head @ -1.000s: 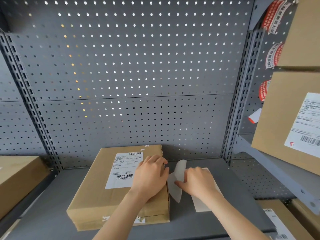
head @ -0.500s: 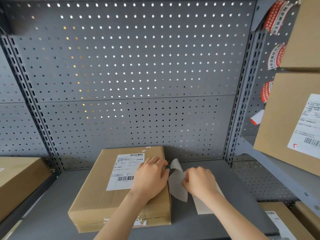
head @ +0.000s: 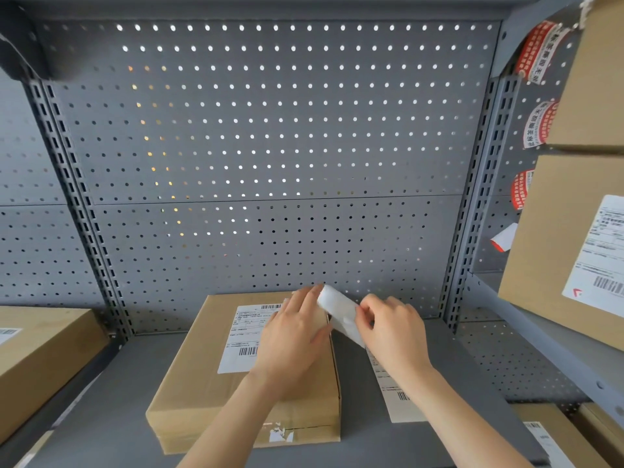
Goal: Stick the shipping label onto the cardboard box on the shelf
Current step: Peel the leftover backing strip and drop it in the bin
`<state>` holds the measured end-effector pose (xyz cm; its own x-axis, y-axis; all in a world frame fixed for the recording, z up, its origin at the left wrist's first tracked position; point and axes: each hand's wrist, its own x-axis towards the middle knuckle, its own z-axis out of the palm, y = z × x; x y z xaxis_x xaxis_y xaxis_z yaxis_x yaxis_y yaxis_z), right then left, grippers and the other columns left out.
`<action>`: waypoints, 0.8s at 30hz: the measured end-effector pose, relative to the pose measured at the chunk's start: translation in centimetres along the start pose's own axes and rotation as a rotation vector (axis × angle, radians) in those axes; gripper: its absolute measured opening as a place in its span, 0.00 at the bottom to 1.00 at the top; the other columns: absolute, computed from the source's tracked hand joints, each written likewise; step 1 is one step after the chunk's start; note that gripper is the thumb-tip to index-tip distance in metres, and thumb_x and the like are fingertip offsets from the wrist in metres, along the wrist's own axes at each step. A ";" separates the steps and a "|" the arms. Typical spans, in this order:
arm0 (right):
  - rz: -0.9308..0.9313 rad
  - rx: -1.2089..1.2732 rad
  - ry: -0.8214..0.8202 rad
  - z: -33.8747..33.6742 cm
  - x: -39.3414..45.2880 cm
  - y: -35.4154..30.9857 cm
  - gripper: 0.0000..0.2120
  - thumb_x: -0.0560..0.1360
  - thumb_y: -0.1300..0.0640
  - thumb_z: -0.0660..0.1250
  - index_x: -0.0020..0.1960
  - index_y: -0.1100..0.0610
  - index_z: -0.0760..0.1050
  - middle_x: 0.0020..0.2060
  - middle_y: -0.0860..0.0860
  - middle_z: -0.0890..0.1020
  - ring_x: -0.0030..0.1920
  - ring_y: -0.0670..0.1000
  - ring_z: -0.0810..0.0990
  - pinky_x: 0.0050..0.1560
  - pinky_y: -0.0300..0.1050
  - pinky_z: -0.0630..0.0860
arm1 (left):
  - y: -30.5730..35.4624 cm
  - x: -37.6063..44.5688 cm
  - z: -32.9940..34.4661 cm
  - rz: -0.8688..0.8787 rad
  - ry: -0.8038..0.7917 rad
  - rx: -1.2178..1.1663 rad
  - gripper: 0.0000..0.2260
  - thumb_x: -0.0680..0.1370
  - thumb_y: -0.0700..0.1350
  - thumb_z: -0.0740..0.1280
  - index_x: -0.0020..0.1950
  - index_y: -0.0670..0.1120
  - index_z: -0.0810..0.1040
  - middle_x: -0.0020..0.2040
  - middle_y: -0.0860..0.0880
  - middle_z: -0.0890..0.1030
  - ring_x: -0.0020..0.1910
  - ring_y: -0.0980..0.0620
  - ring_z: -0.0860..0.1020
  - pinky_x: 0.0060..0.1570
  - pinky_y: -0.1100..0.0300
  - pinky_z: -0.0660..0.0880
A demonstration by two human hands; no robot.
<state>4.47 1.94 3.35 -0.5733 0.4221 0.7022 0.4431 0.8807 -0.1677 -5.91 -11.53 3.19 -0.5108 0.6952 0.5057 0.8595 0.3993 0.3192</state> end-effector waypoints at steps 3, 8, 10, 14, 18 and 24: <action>-0.050 0.074 0.075 -0.2 0.4 -1.0 0.05 0.66 0.59 0.74 0.34 0.56 0.78 0.21 0.50 0.75 0.21 0.50 0.64 0.25 0.38 0.65 | -0.8 -0.1 -0.9 0.017 0.066 0.000 0.32 0.76 0.52 0.66 0.76 0.52 0.54 0.75 0.53 0.62 0.69 0.51 0.66 0.57 0.55 0.74; -0.116 0.194 0.125 -0.2 0.7 -3.3 0.03 0.69 0.60 0.71 0.38 0.54 0.79 0.24 0.49 0.77 0.23 0.50 0.71 0.28 0.40 0.70 | -2.4 -0.8 -3.0 0.009 0.098 0.063 0.32 0.77 0.56 0.63 0.76 0.54 0.53 0.77 0.56 0.57 0.70 0.54 0.65 0.55 0.60 0.73; -0.145 0.217 0.119 -0.1 0.7 -4.3 0.02 0.70 0.59 0.71 0.40 0.54 0.79 0.25 0.49 0.78 0.24 0.50 0.73 0.28 0.41 0.71 | -3.2 -1.3 -3.6 0.006 0.115 0.094 0.30 0.76 0.56 0.65 0.75 0.53 0.57 0.75 0.56 0.62 0.69 0.53 0.66 0.57 0.57 0.74; -0.182 0.243 0.114 0.4 0.6 -6.0 0.02 0.71 0.58 0.71 0.41 0.54 0.79 0.26 0.49 0.78 0.25 0.50 0.74 0.29 0.39 0.70 | -4.8 -2.3 -4.6 0.014 0.176 0.157 0.25 0.71 0.50 0.73 0.67 0.51 0.72 0.60 0.54 0.79 0.58 0.50 0.77 0.49 0.56 0.77; -0.205 0.295 0.112 0.3 0.4 -7.9 0.02 0.70 0.58 0.72 0.41 0.54 0.80 0.29 0.48 0.81 0.27 0.49 0.76 0.31 0.40 0.73 | -6.2 -3.4 -5.8 -0.006 0.241 0.179 0.18 0.68 0.46 0.76 0.56 0.51 0.78 0.49 0.54 0.83 0.48 0.49 0.81 0.42 0.56 0.77; -0.235 0.376 0.020 0.9 0.1 -11.1 0.02 0.72 0.57 0.70 0.44 0.52 0.79 0.35 0.47 0.84 0.35 0.50 0.80 0.38 0.46 0.78 | -8.3 -6.0 -7.6 -0.097 0.283 0.196 0.11 0.70 0.44 0.73 0.50 0.53 0.79 0.45 0.57 0.83 0.43 0.51 0.80 0.43 0.58 0.73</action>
<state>-1.12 -7.60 4.62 -0.6134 0.2001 0.7640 0.0183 0.9707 -0.2395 -10.16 -23.57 3.57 -0.5518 0.4661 0.6916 0.7803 0.5812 0.2309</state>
